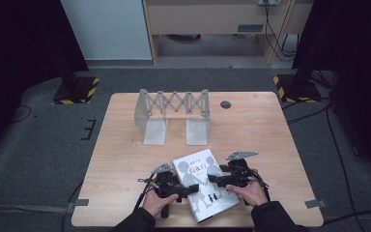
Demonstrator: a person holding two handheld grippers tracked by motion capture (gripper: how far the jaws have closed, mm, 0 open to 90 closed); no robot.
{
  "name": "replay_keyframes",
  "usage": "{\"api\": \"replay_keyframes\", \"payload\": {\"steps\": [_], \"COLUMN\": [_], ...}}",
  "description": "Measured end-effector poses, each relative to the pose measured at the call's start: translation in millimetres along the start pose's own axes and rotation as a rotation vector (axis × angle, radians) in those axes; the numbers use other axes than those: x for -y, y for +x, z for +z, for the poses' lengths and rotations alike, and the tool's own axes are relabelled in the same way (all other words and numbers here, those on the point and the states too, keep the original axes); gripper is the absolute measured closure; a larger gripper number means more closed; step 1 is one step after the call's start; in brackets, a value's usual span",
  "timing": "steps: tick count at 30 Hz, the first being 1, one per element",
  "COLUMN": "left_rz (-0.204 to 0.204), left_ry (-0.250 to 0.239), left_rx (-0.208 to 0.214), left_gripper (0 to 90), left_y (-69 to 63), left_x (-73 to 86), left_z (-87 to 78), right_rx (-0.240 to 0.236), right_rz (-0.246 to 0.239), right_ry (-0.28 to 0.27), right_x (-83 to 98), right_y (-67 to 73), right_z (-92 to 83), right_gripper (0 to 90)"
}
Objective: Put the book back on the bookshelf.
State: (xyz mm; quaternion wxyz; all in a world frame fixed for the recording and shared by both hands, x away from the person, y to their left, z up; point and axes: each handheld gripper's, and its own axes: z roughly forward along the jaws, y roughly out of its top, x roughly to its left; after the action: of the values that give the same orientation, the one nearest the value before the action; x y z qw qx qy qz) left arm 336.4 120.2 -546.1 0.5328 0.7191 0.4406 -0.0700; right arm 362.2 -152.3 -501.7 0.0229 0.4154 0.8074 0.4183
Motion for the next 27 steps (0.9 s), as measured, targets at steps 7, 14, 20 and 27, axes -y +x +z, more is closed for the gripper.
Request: {"api": "replay_keyframes", "payload": {"steps": [7, 14, 20, 27], "left_rz": [-0.072, -0.087, -0.105, -0.126], "left_ry": [-0.047, -0.057, -0.049, 0.009], "left_rx": [0.005, 0.001, -0.002, -0.003], "left_gripper": [8.8, 13.6, 14.9, 16.6], "left_y": [6.0, 7.9, 8.2, 9.0], "left_x": [0.4, 0.2, -1.5, -7.5], "left_z": [-1.4, -2.2, -2.4, -4.8], "right_rx": [-0.007, -0.025, -0.073, -0.078], "right_rz": [0.008, -0.002, 0.051, 0.043], "right_ry": [-0.013, -0.019, -0.01, -0.011], "right_x": [1.7, 1.0, 1.8, 0.4], "right_y": [-2.5, -6.8, -11.1, -5.5], "right_z": [0.5, 0.7, 8.0, 9.9], "right_gripper": [26.7, 24.5, 21.0, 23.0]}}
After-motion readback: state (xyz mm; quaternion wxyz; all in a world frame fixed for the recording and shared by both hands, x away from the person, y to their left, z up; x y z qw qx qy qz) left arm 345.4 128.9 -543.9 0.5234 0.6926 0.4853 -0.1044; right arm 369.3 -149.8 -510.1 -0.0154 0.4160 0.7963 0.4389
